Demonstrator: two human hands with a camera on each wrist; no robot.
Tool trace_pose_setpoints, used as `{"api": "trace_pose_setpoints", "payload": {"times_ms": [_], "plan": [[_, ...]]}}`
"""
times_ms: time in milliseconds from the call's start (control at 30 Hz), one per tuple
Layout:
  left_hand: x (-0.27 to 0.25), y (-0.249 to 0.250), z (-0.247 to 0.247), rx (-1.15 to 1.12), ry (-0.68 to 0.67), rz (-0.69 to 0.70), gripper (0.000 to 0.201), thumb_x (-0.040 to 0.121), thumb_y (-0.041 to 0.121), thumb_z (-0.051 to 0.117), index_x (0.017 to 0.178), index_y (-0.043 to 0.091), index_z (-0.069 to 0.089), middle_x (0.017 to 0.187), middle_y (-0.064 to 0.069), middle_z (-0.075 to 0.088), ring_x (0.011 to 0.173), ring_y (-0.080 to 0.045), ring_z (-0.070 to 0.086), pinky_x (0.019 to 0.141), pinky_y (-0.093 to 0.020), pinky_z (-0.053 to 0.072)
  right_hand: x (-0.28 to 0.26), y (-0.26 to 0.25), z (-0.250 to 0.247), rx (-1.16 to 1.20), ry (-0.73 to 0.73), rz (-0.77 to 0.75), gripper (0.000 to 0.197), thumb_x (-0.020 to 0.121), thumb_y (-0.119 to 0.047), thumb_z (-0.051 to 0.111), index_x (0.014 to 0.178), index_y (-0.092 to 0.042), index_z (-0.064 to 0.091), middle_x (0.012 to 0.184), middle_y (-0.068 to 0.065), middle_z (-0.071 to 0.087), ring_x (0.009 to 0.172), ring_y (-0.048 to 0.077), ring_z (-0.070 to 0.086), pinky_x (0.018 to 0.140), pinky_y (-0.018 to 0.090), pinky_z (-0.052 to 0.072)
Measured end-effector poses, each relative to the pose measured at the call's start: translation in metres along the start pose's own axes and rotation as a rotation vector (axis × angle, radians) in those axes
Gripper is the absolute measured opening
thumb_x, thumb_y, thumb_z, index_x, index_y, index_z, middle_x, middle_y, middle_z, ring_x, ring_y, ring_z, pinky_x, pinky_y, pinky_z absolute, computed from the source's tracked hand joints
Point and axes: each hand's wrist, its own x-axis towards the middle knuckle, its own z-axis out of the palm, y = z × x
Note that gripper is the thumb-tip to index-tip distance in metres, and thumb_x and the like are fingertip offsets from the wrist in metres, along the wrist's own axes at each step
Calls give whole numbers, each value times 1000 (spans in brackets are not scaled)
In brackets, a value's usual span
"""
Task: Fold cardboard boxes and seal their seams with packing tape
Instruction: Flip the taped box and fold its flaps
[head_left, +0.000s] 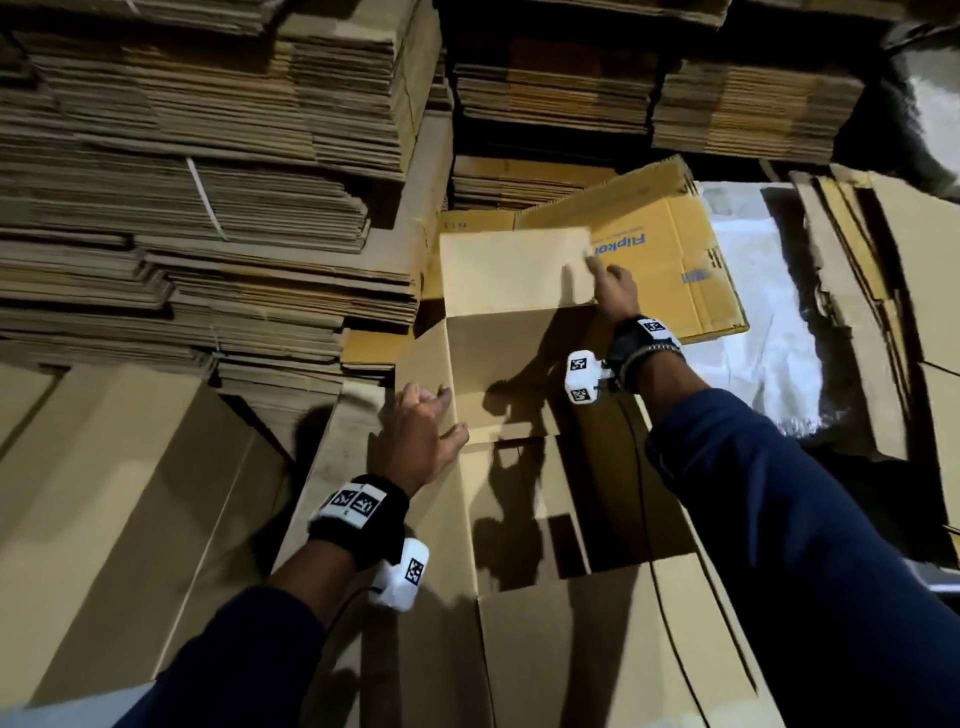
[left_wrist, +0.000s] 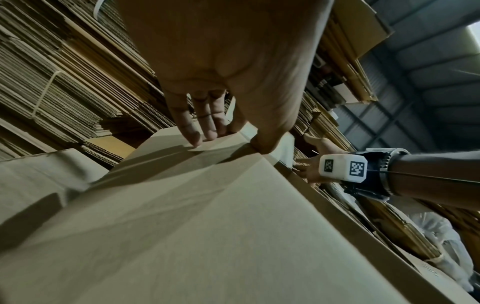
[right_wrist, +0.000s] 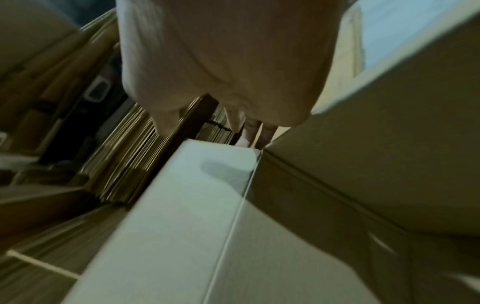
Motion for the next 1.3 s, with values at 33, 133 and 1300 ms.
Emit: {"api": "trace_pose_setpoints", "payload": {"times_ms": [33, 133, 1300], "plan": [[-1, 1, 0, 1, 10, 8, 63, 88, 46, 71, 142, 15, 63, 108, 3, 45, 104, -25, 56, 86, -45, 58, -1, 5, -5, 107, 15, 37, 91, 80, -81, 62, 140, -14, 57, 120, 6, 65, 111, 28, 63, 98, 41, 49], [-3, 4, 0, -13, 40, 33, 62, 89, 38, 77, 143, 11, 62, 109, -2, 48, 103, -25, 59, 90, -42, 57, -13, 18, -22, 338, -115, 54, 78, 83, -84, 55, 122, -17, 69, 110, 8, 76, 107, 26, 71, 96, 40, 55], [-220, 139, 14, -134, -249, 11, 92, 89, 89, 34, 164, 37, 22, 174, 10, 10, 160, -16, 13, 129, -53, 16, -272, 186, -238, -946, -168, -71, 55, 97, -63, 55, 121, -14, 57, 129, 25, 63, 120, 40, 59, 103, 45, 46]]}}
